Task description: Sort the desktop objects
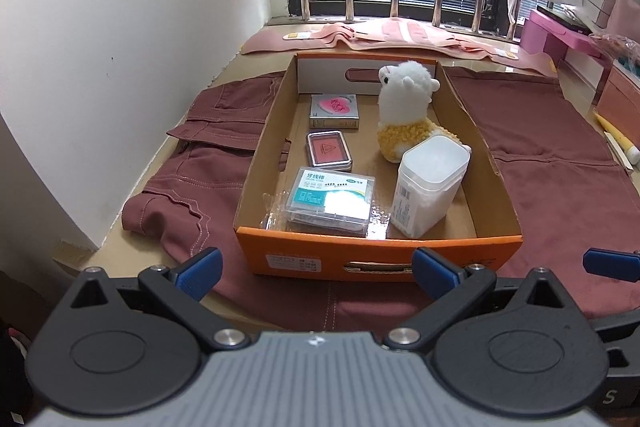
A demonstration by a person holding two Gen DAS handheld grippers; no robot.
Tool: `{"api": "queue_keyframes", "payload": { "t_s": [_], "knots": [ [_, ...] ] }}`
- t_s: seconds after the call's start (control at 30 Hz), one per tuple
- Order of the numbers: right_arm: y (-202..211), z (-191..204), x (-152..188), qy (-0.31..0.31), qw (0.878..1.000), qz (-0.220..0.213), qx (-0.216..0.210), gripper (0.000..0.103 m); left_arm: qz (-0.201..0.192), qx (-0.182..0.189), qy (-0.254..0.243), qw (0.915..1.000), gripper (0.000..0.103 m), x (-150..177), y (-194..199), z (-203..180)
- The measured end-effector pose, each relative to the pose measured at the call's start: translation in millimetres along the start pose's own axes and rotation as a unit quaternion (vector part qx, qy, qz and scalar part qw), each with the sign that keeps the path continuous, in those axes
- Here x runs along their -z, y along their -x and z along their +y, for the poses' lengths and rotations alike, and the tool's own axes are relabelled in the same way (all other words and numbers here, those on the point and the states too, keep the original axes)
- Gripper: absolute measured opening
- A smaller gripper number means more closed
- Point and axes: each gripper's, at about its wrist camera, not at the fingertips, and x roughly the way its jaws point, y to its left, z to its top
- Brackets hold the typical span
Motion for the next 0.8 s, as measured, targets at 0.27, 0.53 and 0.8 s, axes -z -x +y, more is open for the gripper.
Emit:
{"api": "queue_keyframes", "payload": {
  "t_s": [0.27, 0.53, 0.8],
  "knots": [
    [-2.5, -1.3, -1.4, 0.0, 1.0, 0.002, 0.0, 0.103, 0.009, 0.001, -0.001, 1.0, 0.103, -0.5, -5.3, -0.7],
    [-2.9, -1.6, -0.8, 0.001, 1.0, 0.004, -0.002, 0.103, 0.016, 0.006, -0.002, 0.9999, 0.103, 0.8, -8.3, -2.1],
    [-1.9, -1.2, -0.2, 0.003, 1.0, 0.002, -0.002, 0.103, 0.012, 0.007, -0.002, 0.9999, 0.103, 1.5, -7.1, -3.1]
  ]
}}
